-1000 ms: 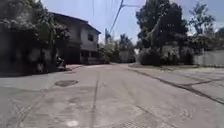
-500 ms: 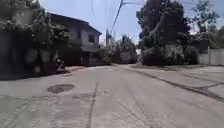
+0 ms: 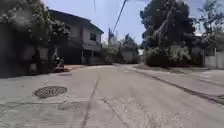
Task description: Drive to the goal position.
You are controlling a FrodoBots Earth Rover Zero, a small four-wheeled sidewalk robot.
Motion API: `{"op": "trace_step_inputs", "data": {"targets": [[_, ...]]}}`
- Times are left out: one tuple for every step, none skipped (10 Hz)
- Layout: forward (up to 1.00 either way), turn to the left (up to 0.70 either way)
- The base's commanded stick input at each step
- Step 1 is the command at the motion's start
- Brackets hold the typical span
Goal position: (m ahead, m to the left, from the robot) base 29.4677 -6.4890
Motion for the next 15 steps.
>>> {"op": "trace_step_inputs", "data": {"targets": [[1.0,0.0],[1.0,0.0],[1.0,0.0],[1.0,0.0],[1.0,0.0],[1.0,0.0],[1.0,0.0],[1.0,0.0],[1.0,0.0],[1.0,0.0],[1.0,0.0],[1.0,0.0],[1.0,0.0],[1.0,0.0],[1.0,0.0]]}}
